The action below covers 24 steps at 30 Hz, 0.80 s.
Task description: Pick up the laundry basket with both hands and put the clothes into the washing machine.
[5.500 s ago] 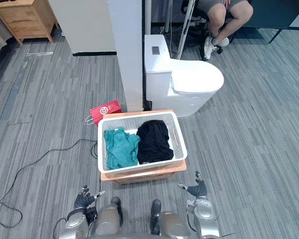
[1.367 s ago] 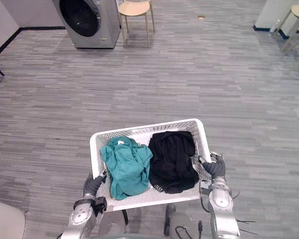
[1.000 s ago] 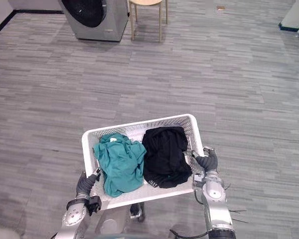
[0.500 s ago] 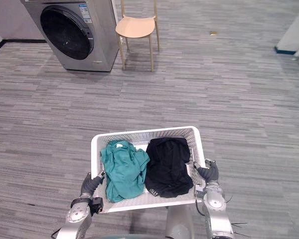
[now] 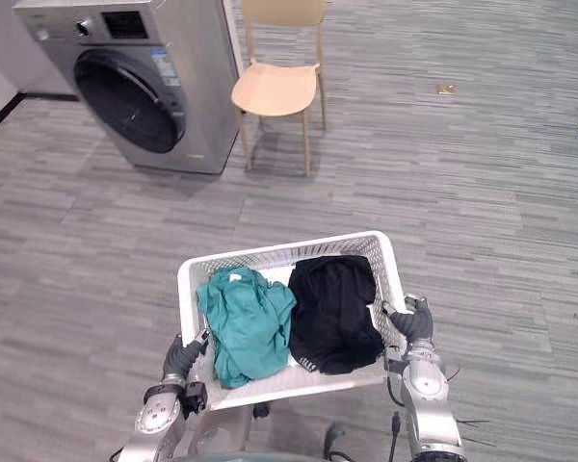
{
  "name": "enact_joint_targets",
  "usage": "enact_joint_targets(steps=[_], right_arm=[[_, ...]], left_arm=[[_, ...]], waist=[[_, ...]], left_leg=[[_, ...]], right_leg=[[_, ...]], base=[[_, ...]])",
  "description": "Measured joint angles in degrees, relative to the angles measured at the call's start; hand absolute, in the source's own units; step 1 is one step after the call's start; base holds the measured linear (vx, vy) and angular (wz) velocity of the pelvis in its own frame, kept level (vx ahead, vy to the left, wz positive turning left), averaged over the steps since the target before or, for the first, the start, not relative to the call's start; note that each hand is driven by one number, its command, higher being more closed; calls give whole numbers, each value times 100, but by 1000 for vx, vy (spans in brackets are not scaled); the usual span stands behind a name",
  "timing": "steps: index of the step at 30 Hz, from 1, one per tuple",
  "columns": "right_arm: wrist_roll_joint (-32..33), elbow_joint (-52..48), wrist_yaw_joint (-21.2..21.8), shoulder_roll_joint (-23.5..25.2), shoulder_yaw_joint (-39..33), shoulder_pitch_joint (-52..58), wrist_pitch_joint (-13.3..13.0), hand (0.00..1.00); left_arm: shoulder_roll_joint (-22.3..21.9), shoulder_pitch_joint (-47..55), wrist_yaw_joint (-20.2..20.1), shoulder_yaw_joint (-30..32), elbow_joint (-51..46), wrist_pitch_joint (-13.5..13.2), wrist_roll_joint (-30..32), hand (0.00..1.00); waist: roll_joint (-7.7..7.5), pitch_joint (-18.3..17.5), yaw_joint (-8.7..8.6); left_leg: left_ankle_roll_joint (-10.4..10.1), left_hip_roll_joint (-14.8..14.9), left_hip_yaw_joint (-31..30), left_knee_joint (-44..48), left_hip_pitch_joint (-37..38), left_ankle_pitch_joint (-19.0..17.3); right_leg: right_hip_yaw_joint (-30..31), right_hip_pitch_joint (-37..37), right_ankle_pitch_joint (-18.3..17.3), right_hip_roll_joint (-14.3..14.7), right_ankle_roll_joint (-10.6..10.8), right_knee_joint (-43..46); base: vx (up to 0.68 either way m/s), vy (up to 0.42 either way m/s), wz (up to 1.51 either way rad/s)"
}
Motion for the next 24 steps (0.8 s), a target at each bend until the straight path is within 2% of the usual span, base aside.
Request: enact_joint_targets(steps=[1,2,3,4,5,6,8,9,10,11,12,13,14,15,16,17,18,19,21,23,24], right_arm=[[-4,142,17,91,3,-5,-4,100],[-4,226,28,165,17,-20,-4,100],[-16,363,42,277,45,40,2,100],[-22,379,72,351,75,112,6,100],[-22,377,81,370,99,131,6,100],[-20,343,88,372,118,163,6,100],[-19,282,88,357,114,177,6,100],[-14,280,87,319,112,185,6,100],[-15,257,87,299,107,188,6,100],[-15,231,86,287,102,199,7,100],[-18,184,86,241,101,243,7,100],[-17,172,82,80,81,285,41,100],[-17,137,82,69,72,281,63,100],[-14,33,81,58,56,312,104,100],[-15,-64,82,50,50,405,106,100],[-12,-390,81,45,54,606,106,100],[0,-671,73,76,60,753,66,100],[1,-729,42,87,47,742,29,100],[7,-728,-26,113,41,698,21,100],[56,-715,-29,131,30,676,13,100],[58,-685,-30,131,21,670,13,100]], left_arm=[[116,2,-11,6,-1,5,-1,100],[202,13,-12,10,0,16,0,100],[324,55,-10,20,0,88,1,100],[376,117,-4,36,-2,128,0,100],[389,160,4,49,-7,127,-2,100],[388,180,7,59,-12,128,-4,100],[387,161,7,49,-30,126,-5,100],[387,144,5,28,-24,128,-4,100],[380,147,0,12,-19,127,-3,100],[379,148,1,-4,-17,127,1,100],[378,145,3,-43,-8,127,4,100],[206,107,7,-91,149,133,33,100],[124,88,6,-75,142,131,88,100],[105,60,8,-75,141,132,129,100],[82,66,4,-77,136,132,131,100],[15,134,-18,-70,88,127,137,100],[39,282,-26,-59,-78,57,136,100],[24,312,-23,-67,-142,-32,133,100],[65,243,-25,-75,-144,-40,134,100],[107,200,-40,-79,-140,-47,134,100],[110,198,-61,-84,-139,-45,139,100]], waist=[[-90,21,-31],[-162,-1,-41],[-226,-33,-123],[-222,-39,-192],[-213,-47,-206],[-195,-60,-292],[-170,-58,-375],[-173,-61,-420],[-195,-71,-493],[-215,-94,-523],[-216,-109,-561],[216,-256,-485],[263,-264,-471],[288,-251,-485],[313,-242,-507],[352,-224,-495],[373,-233,-453],[458,-242,-366],[417,-255,-267],[323,-229,-193],[295,-225,-172]], left_leg=[[115,-109,7,-52,355,-339],[149,-179,17,-63,531,-467],[247,-232,15,-85,888,-725],[300,-258,-1,-225,1269,-901],[297,-264,-18,-324,1444,-955],[263,-247,-91,-473,1709,-1050],[168,-201,-250,-676,2023,-1180],[134,-191,-377,-922,2322,-1191],[26,-207,-507,-1180,2615,-1194],[-156,-239,-635,-1265,2753,-1192],[-344,-238,-811,-1293,2947,-1238],[-499,51,-1055,-1122,3039,-1200],[-747,142,-1096,-834,2941,-1054],[-902,164,-1238,8,2704,-585],[-937,199,-1238,550,2546,-237],[-983,440,-1181,1832,2120,815],[-958,848,-972,3150,1554,1254],[-655,1207,-746,4107,968,837],[-397,1332,-444,4314,403,373],[-323,1284,-108,3334,-270,-180],[-343,1208,-88,2879,-367,-198]], right_leg=[[144,-587,216,-169,490,1580],[168,-899,201,-266,475,2298],[97,-1329,-27,-388,8,3210],[-115,-1677,-208,-434,-322,3383],[-185,-1859,-287,-413,-459,3286],[-332,-2231,-385,-300,-622,2862],[-423,-2727,-339,-22,-617,1745],[-362,-2848,136,166,-591,434],[-205,-2899,836,284,-532,-740],[-142,-2901,1193,319,-479,-1029],[4,-2881,1831,363,-597,-1150],[-71,-2787,2118,576,-921,-838],[-138,-2797,1911,575,-920,-631],[-331,-2676,1513,507,-985,-236],[-468,-2473,1330,492,-1030,-165],[-607,-1942,1050,483,-1123,-240],[-629,-1420,788,599,-1104,-553],[-617,-980,716,748,-1136,-834],[-572,-479,692,740,-1142,-1278],[-521,47,582,543,-1020,-1722],[-516,137,561,463,-909,-1771]], base=[[501,184,-26],[514,133,-5],[530,70,9],[544,53,11],[654,30,17],[651,7,32],[622,-20,46],[653,-64,64],[695,-93,77],[595,-111,77],[729,-160,54],[712,-138,38],[826,-175,34],[532,-127,41],[641,-215,67],[620,-145,57],[734,-133,35],[696,-40,0],[534,-14,-7],[490,71,-4],[492,155,-5]])
